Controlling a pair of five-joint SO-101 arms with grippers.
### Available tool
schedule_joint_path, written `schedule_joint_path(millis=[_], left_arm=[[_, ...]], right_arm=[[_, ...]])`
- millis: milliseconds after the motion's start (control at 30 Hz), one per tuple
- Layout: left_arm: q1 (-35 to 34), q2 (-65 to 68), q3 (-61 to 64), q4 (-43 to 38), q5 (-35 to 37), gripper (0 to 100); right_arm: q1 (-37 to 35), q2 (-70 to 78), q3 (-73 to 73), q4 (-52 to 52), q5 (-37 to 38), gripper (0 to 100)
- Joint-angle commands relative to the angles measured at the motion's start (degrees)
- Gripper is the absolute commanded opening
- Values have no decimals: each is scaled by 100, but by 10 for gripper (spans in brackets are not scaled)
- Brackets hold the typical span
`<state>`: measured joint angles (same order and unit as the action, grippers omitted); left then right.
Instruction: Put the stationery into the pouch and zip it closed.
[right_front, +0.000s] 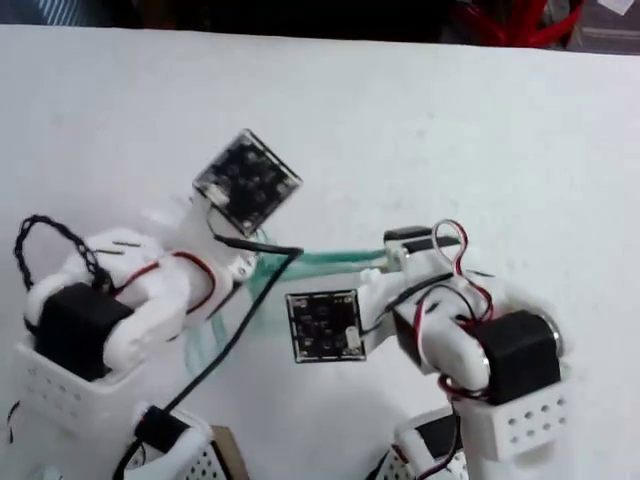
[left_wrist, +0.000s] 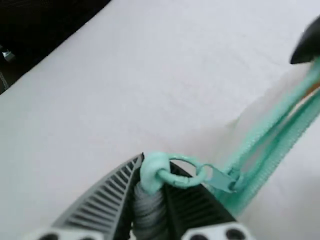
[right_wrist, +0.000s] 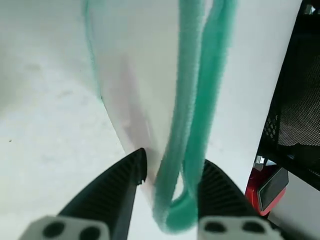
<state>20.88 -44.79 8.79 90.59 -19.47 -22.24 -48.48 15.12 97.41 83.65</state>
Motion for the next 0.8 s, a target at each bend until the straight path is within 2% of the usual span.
schedule_joint_path(millis=[0,67,233,433,567,767], left_arm=[[-242,-22,-18,-237,0,27],[-251,-13,-18,-387,0,27],[-233,4,-18,-1002,448,28],[-207,13,123,-1565,756,28],[-92,13,809,-2224,1037,28],[646,-4,1363,-2690,1213,28]], right_arm=[[242,-259,35,-242,-18,57],[207,-426,35,-382,-484,15],[-409,-716,334,-884,-2251,19],[-690,-1473,1398,-2123,-4571,19],[-690,-2264,2576,-3240,-5530,19],[-681,-3090,4158,-4708,-6541,19]])
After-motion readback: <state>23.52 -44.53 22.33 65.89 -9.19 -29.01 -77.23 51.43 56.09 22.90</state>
